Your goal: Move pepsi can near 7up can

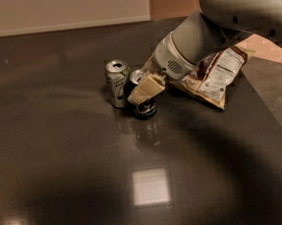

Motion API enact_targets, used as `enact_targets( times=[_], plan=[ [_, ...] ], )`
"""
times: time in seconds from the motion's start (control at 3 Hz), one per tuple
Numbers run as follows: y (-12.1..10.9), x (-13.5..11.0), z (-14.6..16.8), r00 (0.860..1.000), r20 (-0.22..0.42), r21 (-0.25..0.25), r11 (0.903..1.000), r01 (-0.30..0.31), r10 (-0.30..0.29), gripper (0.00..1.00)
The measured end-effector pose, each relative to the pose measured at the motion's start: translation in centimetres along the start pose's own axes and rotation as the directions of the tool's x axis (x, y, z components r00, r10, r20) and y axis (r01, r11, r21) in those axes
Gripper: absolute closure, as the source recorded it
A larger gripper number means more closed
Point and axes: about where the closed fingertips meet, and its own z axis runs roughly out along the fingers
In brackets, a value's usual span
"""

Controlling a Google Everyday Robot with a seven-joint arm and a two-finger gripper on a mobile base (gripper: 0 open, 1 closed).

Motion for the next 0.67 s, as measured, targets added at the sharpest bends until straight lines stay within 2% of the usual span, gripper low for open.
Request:
enact_targets(
  times=[0.33, 0.67],
  plan=[
    [0.12, -0.12, 0.01, 1.000, 0.000, -0.001, 1.0000, 0.003, -0.003, 0.00],
    [0.12, -0.13, 0.01, 1.000, 0.000, -0.001, 1.0000, 0.004, -0.004, 0.00]
  ],
)
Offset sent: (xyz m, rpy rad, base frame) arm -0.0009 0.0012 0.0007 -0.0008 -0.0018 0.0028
